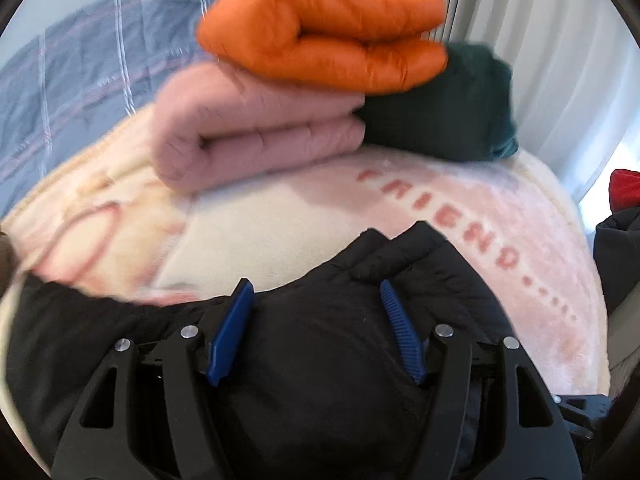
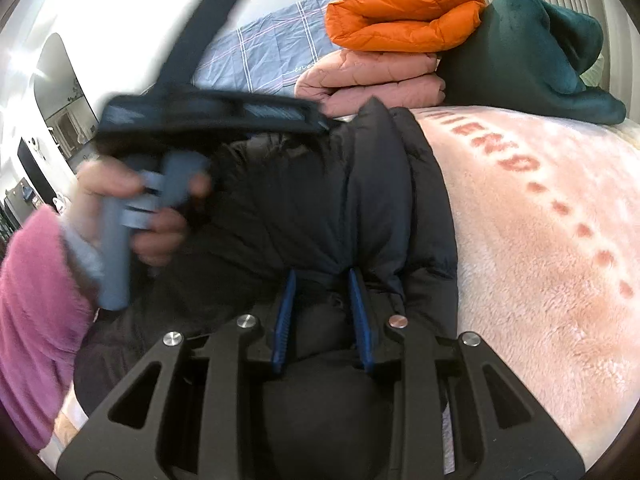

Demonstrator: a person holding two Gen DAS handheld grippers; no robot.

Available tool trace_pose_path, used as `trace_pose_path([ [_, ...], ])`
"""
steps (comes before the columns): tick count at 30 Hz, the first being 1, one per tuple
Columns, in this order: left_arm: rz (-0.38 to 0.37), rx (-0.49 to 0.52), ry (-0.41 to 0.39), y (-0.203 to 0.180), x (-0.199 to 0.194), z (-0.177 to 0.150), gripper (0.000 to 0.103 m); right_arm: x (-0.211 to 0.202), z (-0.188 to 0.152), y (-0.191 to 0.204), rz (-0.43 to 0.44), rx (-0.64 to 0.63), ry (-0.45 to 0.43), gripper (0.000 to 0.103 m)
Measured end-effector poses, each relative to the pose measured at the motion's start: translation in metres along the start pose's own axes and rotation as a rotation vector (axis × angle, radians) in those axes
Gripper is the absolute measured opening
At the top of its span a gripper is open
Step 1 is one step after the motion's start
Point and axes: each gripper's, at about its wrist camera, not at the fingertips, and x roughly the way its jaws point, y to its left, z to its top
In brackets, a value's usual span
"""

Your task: Fold large clothes

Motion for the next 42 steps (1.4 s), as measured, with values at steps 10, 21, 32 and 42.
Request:
trace_pose_path([
  [10,0.303,0.006,0.033,0.081,-0.057,-0.048,0.075,-0.001,-0.002,0.001,0.021,0.001,-0.008,0.028],
  [21,0.374,-0.033,0.010,0.083,-0.030,-0.072,0.078,-0.001,-0.003,0.007,0.021,-0.024,0.003,0.028],
  [32,0.166,-0.136,-0.171,0.050,-0.135,-0.104,0.077,0.000,0.000,0.006,0.026,-0.013,0.002,0.029],
  [42,0.133,0.019,-0.029,-0.027,-0.133,-0.220,0.088,-0.001,0.000,0.005,0.030,-0.014,0.000,0.029],
])
